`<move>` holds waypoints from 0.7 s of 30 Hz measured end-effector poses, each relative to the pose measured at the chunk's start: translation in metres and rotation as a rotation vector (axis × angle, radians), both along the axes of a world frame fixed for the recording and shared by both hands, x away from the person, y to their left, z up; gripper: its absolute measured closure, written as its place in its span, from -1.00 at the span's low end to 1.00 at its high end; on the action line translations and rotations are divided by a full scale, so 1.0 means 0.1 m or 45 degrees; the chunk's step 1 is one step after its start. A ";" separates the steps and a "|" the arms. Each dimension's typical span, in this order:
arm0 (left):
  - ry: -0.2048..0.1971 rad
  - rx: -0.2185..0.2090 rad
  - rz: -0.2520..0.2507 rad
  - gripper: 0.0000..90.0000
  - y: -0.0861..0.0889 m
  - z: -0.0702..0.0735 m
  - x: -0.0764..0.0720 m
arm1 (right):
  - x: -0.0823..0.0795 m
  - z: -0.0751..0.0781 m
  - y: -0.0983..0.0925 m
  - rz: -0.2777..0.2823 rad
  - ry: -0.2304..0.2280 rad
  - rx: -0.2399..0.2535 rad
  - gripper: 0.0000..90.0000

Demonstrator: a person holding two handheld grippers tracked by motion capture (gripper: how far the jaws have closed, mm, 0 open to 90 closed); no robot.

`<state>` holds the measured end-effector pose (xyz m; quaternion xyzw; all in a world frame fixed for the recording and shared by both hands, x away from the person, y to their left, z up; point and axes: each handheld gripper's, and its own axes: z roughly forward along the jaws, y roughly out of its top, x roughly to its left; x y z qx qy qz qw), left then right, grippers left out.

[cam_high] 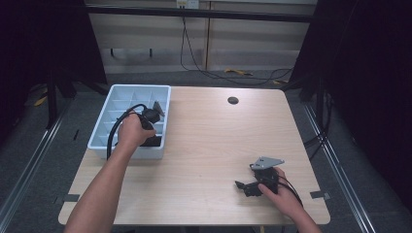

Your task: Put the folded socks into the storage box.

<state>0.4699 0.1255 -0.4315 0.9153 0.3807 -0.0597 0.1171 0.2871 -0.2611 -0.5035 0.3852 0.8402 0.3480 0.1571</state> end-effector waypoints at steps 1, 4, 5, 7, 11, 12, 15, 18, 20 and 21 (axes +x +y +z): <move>0.000 0.000 0.000 1.00 0.00 0.00 0.00 | 0.00 0.00 0.00 0.000 0.000 0.000 -0.75; 0.008 -0.006 0.007 1.00 0.00 -0.03 0.00 | 0.00 0.00 0.00 0.000 -0.001 0.000 -0.75; 0.015 -0.012 0.013 1.00 0.01 -0.06 0.00 | 0.00 0.00 0.00 0.000 0.000 0.000 -0.75; 0.022 -0.020 0.019 1.00 0.01 -0.10 -0.01 | 0.00 0.00 0.00 0.000 0.000 0.000 -0.75; 0.010 -0.021 0.014 1.00 0.01 -0.11 -0.02 | 0.00 0.00 0.00 0.001 -0.001 0.000 -0.75; 0.004 -0.025 0.009 1.00 0.02 -0.09 -0.03 | 0.00 0.00 0.00 0.001 0.000 0.000 -0.75; -0.015 -0.035 0.010 0.97 0.03 -0.04 -0.05 | 0.00 0.00 0.00 -0.002 0.000 0.002 -0.75; -0.042 -0.044 0.014 0.85 0.05 0.03 -0.06 | 0.00 0.00 0.00 0.000 -0.001 0.000 -0.75; -0.067 -0.050 0.015 0.70 0.06 0.09 -0.07 | 0.00 0.00 0.00 -0.001 0.000 0.001 -0.75; -0.073 -0.050 0.016 0.64 0.07 0.12 -0.07 | 0.00 0.00 0.00 0.000 -0.001 0.000 -0.75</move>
